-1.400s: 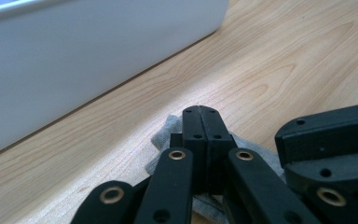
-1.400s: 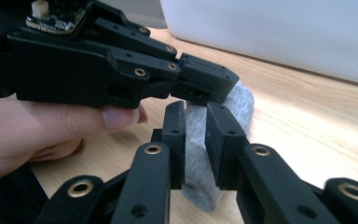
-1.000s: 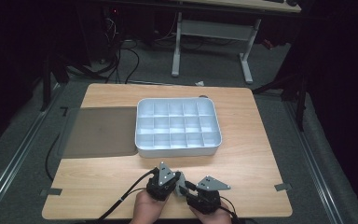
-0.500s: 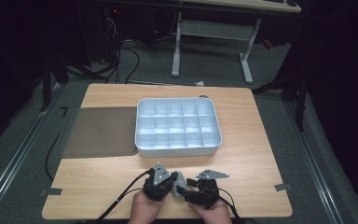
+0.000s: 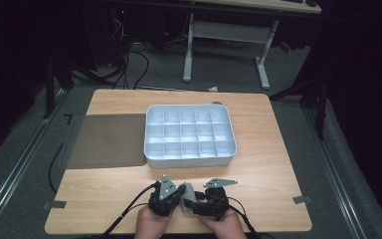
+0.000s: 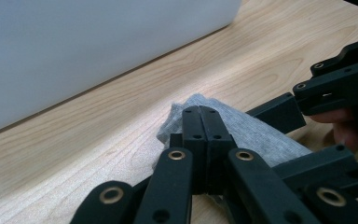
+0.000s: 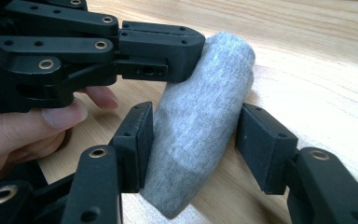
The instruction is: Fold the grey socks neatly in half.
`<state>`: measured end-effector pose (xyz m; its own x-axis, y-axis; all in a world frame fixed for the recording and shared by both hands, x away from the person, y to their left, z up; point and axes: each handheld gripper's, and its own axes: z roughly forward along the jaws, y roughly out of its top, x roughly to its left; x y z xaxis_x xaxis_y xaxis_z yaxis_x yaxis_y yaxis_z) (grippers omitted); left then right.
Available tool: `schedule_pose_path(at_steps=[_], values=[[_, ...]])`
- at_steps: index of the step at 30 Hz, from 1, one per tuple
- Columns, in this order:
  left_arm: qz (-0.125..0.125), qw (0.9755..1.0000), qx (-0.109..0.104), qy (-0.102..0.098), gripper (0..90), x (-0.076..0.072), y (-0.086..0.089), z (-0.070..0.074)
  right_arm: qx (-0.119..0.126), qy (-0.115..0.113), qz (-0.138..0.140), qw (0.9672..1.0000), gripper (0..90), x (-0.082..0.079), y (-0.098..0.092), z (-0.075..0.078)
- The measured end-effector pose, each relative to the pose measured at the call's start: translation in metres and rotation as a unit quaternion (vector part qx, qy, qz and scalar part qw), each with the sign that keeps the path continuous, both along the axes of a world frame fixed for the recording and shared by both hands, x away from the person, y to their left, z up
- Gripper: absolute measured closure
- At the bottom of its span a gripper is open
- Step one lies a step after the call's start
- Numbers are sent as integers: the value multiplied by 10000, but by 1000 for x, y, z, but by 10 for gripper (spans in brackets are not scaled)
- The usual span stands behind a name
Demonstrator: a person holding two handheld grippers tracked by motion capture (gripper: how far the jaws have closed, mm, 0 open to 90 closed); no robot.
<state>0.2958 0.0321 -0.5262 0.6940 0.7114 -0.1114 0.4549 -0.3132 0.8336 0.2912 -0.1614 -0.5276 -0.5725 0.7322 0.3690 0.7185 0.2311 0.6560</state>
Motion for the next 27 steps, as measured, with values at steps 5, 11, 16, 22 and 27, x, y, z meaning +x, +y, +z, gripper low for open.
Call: schedule_pose_path(at_steps=[5,11,16,22,27], values=[[21,10000,3,-5,900,-1,1,0,-4,65,18,10000,455,2,2,1],[23,10000,29,-29,900,-1,2,0,-25,91,74,9999,488,3,4,1],[49,10000,13,-62,900,-3,2,1,51,131,75,9999,528,5,3,1],[51,9999,14,-102,900,-5,4,2,-17,66,195,9998,589,5,3,2],[64,9998,33,-174,893,-6,5,3,-90,-85,257,9996,642,4,4,3]])
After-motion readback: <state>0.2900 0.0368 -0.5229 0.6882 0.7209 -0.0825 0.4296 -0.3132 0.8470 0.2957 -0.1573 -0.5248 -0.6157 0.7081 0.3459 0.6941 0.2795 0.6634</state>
